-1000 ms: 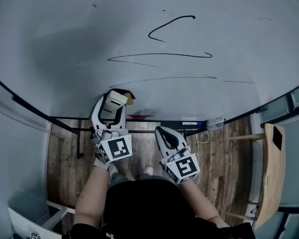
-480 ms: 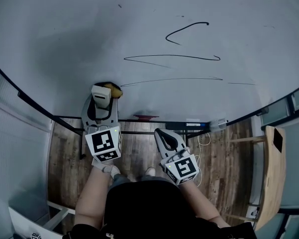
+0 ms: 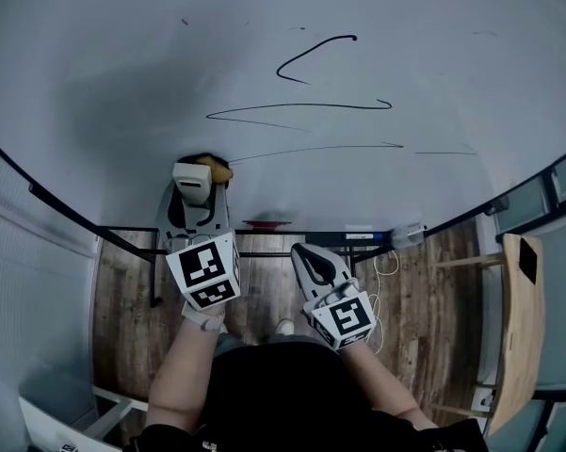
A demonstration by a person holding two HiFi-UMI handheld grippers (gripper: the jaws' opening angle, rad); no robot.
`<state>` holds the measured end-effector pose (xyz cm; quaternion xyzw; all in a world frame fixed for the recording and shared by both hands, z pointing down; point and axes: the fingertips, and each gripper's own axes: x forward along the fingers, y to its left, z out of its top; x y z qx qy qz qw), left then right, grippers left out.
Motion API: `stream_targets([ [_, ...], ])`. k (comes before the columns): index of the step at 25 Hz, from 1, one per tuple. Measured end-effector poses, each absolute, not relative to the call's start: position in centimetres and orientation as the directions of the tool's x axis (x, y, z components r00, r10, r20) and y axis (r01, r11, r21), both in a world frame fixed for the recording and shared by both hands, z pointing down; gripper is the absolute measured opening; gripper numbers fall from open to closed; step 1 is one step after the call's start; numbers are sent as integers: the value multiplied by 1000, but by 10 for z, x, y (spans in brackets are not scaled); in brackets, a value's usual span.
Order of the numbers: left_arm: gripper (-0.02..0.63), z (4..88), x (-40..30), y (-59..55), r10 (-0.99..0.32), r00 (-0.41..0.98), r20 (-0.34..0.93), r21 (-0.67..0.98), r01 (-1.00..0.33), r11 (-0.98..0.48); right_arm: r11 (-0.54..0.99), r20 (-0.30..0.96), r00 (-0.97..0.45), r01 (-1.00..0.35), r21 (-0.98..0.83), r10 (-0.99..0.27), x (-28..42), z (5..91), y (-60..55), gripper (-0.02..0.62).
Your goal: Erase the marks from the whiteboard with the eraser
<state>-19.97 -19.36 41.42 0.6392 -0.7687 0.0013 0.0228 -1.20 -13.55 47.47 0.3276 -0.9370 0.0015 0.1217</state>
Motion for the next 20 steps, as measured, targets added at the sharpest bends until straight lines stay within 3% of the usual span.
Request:
stream_targets([
  [20,262,339,-74,-227,-984,-153,93,-125,-982,141,798,217,-772,-599,68,-598,96,452,-163,28],
])
